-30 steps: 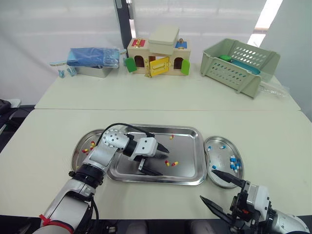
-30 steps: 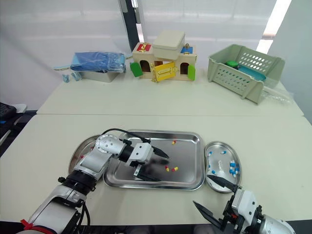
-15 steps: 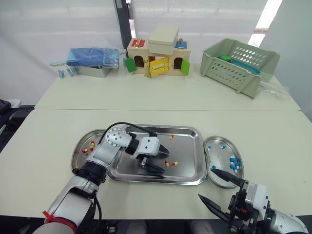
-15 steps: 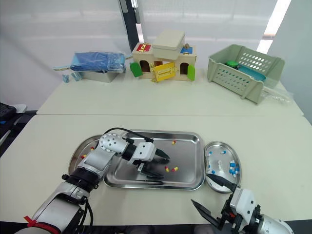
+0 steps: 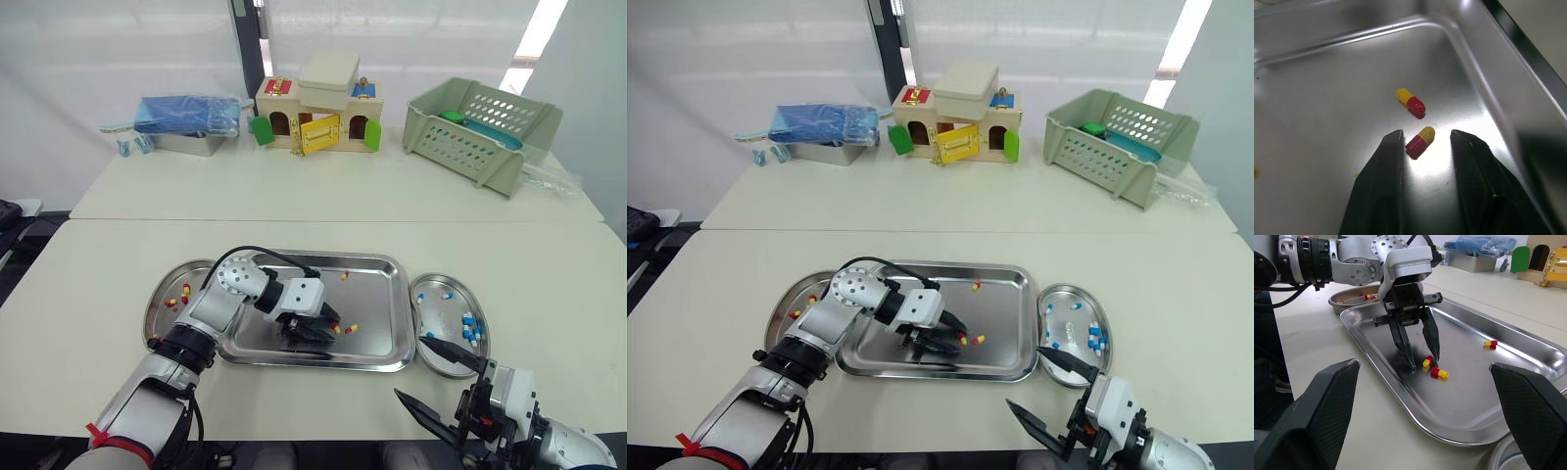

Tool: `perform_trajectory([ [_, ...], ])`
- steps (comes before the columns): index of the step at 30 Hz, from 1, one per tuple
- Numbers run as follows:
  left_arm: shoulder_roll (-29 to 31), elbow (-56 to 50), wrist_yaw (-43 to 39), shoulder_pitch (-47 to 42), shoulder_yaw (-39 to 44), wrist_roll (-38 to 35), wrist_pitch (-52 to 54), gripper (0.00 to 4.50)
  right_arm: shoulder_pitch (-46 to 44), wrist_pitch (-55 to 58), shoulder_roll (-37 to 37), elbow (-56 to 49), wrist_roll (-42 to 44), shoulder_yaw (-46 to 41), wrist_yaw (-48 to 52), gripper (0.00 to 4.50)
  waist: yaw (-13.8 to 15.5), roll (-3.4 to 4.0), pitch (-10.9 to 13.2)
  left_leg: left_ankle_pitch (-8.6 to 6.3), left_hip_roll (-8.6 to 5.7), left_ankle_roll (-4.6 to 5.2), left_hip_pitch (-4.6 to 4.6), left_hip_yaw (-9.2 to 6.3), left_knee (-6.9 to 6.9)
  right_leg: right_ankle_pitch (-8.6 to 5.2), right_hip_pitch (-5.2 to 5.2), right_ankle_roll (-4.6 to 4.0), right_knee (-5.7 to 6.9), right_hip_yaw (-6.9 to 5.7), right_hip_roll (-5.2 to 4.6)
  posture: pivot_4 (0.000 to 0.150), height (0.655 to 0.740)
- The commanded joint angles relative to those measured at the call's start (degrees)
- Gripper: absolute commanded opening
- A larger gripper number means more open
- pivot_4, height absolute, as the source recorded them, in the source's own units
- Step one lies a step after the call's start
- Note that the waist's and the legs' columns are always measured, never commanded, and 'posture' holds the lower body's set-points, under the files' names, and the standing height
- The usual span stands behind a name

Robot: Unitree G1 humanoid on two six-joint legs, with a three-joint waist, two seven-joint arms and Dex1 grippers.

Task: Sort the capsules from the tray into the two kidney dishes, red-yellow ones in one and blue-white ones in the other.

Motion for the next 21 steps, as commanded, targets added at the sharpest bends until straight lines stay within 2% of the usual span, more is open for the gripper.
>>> perform_trajectory([
  [1,0.62,-1.64,0.46,0.34,-0.95,1.3,-0.01,1.13,0.13,-1.13,-0.38,-0.39,0.47,-0.61,0.36,4.5,0.0,0.0,0.0,0.0,0.0,0.0,0.0,0.0,0.0,0.0,0.0,0.0,0.0,0.0,0.0,0.15,0.74],
  [10,0.65,-2.11,0.69,0.67,-1.19,1.97,0.36,1.13,0.63,-2.89,0.0,0.93,0.03,-0.24,0.64,4.5,0.0,0.0,0.0,0.0,0.0,0.0,0.0,0.0,0.0,0.0,0.01,0.0,0.0,0.0,0.0,0.15,0.74],
  [15,0.59,-2.08,0.75,0.76,-1.28,2.11,0.38,0.02,0.74,-3.9,-0.06,1.89,0.01,-0.19,0.99,4.5,0.0,0.0,0.0,0.0,0.0,0.0,0.01,0.0,0.0,0.0,0.02,0.0,0.0,0.0,0.0,0.15,0.74],
  [21,0.81,-2.43,1.03,0.91,-1.43,2.73,0.83,0.02,0.56,-3.98,-0.13,2.02,0.07,-0.19,1.1,4.5,0.0,0.0,0.0,0.0,0.0,0.0,0.02,0.0,0.0,0.0,0.02,0.0,0.0,0.0,0.0,0.15,0.74],
])
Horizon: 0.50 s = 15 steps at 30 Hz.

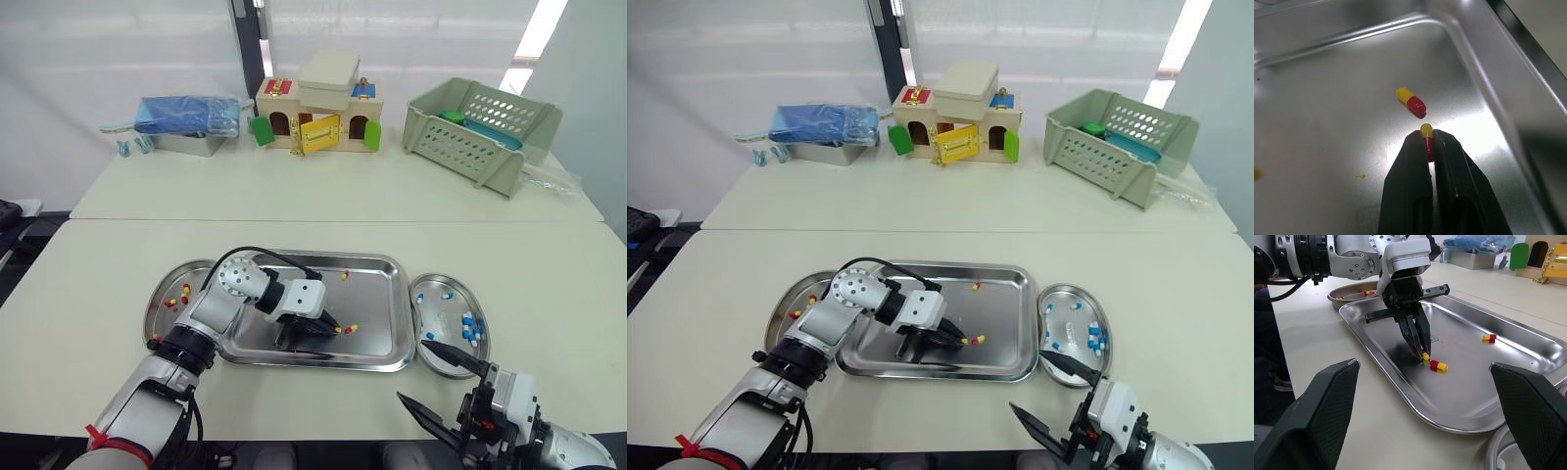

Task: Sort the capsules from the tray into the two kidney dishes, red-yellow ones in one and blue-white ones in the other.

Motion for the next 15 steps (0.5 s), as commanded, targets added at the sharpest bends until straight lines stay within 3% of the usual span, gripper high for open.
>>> perform_trajectory([
  [1,0.63,-0.85,0.21,0.53,-1.28,1.22,0.56,0.02,0.06,-0.95,-0.17,-0.64,0.18,-0.23,0.07,4.5,0.0,0.0,0.0,0.0,0.0,0.0,0.0,0.0,0.0,0.0,0.0,0.0,0.0,0.0,0.0,0.15,0.74],
  [7,1.35,-5.46,1.42,1.33,1.5,-1.41,5.38,0.02,0.44,-0.87,-0.8,-0.86,0.78,0.23,1.28,4.5,-0.03,0.0,0.0,0.0,0.0,0.0,0.0,0.0,0.0,0.0,0.0,0.0,0.0,0.0,0.0,0.15,0.74],
  [15,10.29,-19.46,8.09,8.36,11.74,-6.3,20.52,0.02,-0.85,-1.47,-5.92,0.62,2.95,0.56,9.14,4.5,-0.09,0.0,0.01,0.0,0.01,0.01,0.0,-0.05,-0.01,0.0,-0.01,0.0,0.01,0.0,0.01,0.15,0.74],
])
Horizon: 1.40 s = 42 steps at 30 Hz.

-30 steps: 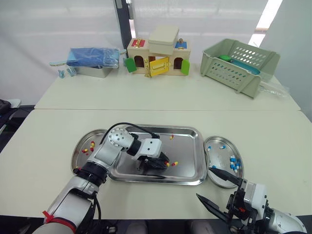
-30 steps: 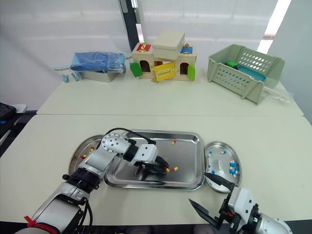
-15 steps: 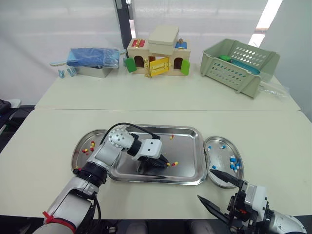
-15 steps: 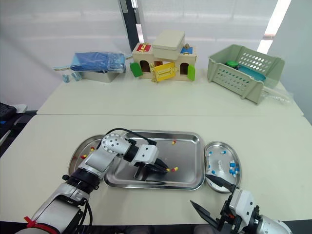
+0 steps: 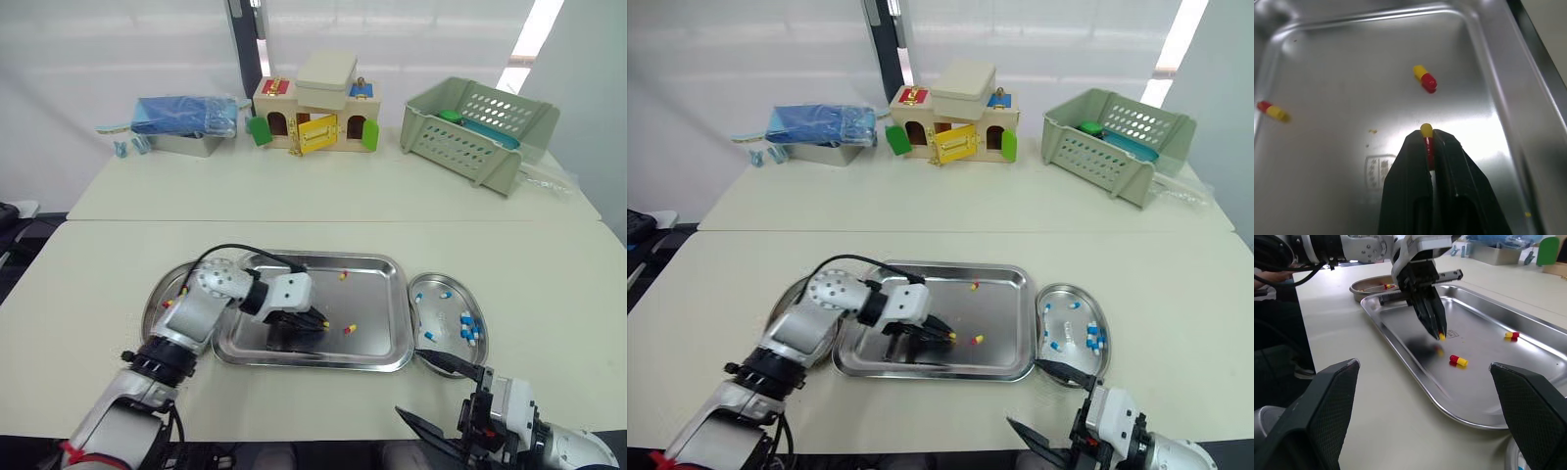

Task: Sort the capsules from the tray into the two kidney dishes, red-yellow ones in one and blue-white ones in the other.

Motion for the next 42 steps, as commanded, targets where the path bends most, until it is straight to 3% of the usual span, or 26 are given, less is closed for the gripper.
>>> perform_trajectory([
  [1,3.46,-8.26,5.29,3.54,7.65,-3.6,8.23,0.02,-0.83,-1.52,-2.51,0.45,2.58,0.02,5.04,4.5,0.03,0.0,0.0,0.0,0.0,0.0,-0.01,0.0,0.0,0.0,0.0,0.0,-0.02,0.0,0.0,0.15,0.74],
  [11,7.26,-25.21,22.69,20.82,29.87,-8.86,26.68,0.02,-12.2,0.23,-3.85,7.89,6.67,1.17,12.74,4.5,-0.08,-0.01,0.01,0.0,0.04,0.01,0.05,-0.01,-0.04,0.0,0.02,0.0,-0.02,0.02,0.0,0.15,0.74],
  [17,6.12,-29.73,30.07,30.17,38.65,-9.18,29.41,0.02,-15.05,0.5,-4.1,11.53,8.33,1.07,16.89,4.5,0.42,-0.05,0.01,0.0,0.0,-0.01,0.02,0.0,-0.01,0.0,0.08,0.0,-0.06,-0.04,-0.08,0.15,0.74],
  [35,6.21,-25.14,36.31,31.32,37.79,-10.47,27.18,0.02,-12.5,-1.14,-2.1,12.73,7.59,-0.26,17.28,4.5,0.19,-0.04,0.01,0.0,0.01,-0.01,0.15,0.02,-0.06,0.0,0.17,0.0,-0.05,-0.05,-0.07,0.15,0.74],
  [42,7.3,-22.5,36.14,30.05,36.76,-10.64,25.73,2.1,-11.6,-1.62,-1.99,12.43,7.41,-1.03,16.27,4.5,0.19,-0.05,0.01,0.0,0.01,-0.01,0.16,0.02,-0.06,0.0,0.18,0.0,-0.06,-0.05,-0.07,0.15,0.74],
])
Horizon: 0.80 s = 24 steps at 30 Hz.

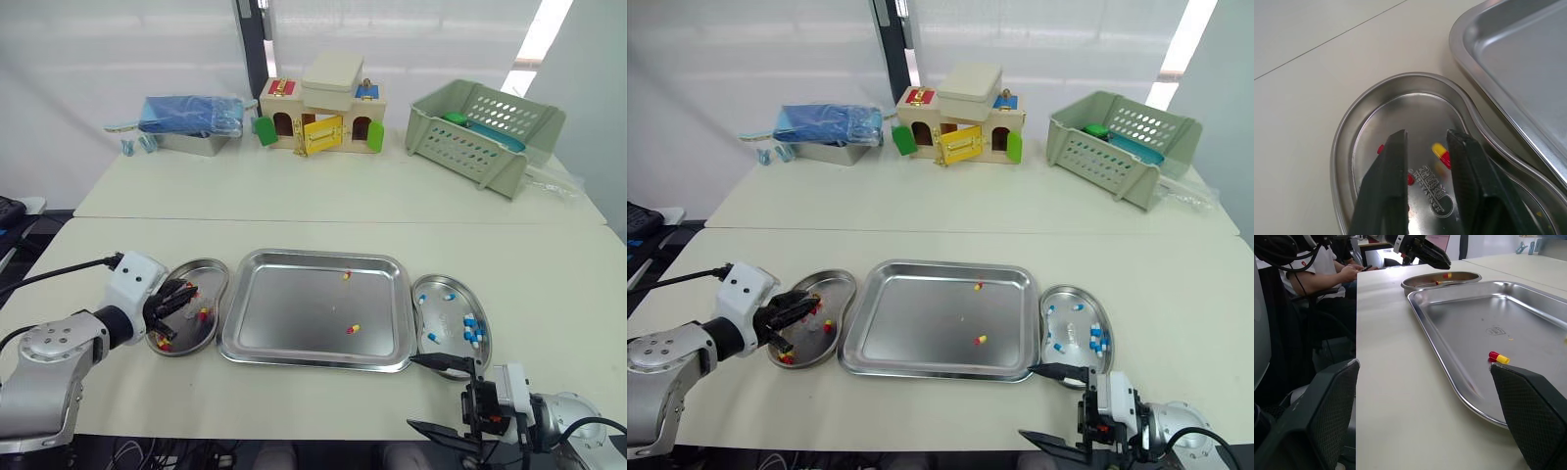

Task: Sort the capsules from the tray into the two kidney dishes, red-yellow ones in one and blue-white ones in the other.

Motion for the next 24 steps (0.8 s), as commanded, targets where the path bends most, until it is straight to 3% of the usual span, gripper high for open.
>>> perform_trajectory([
  [1,1.25,0.08,0.19,-0.99,0.31,-0.25,-1.53,2.47,1.21,-1.3,0.12,-2.0,0.49,-1.82,-0.62,4.5,0.01,0.0,0.0,0.0,0.0,0.0,0.0,0.0,0.0,0.0,0.0,0.0,0.0,0.0,0.0,0.15,0.74],
  [7,1.13,0.73,0.1,-1.91,-0.71,-0.35,-1.94,4.46,2.4,-1.53,-0.13,-2.6,0.84,-3.2,-1.17,4.5,0.0,0.0,0.0,0.0,0.0,0.0,0.02,0.01,-0.01,0.0,0.01,0.0,0.0,0.01,0.0,0.15,0.74],
  [11,1.45,0.73,-0.18,-2.61,-0.2,-1.29,-1.52,4.49,3.58,0.53,-1.53,-4.53,3.11,-7.13,-2.74,4.5,0.01,0.0,0.0,0.0,0.0,0.0,0.01,0.01,-0.01,0.0,0.01,0.0,0.0,0.01,0.0,0.15,0.74],
  [15,2.54,0.7,-1.57,-2.77,5.45,-6.09,1.65,4.49,5.1,4.49,-4.44,-6.24,7.13,-14.81,-4.36,4.5,0.02,-0.02,0.0,0.0,0.0,0.0,0.01,0.02,0.0,0.0,0.03,0.0,-0.01,0.01,-0.01,0.15,0.74],
  [24,13.48,19.11,-7.97,4.5,17.71,-4.47,-5.74,4.49,4.65,8.81,-10.34,2.28,9.84,-31.96,-2.64,4.5,-0.24,-0.03,0.02,-0.01,0.0,0.02,0.17,0.1,-0.13,-0.03,0.06,-0.04,-0.04,0.12,0.01,0.15,0.74],
])
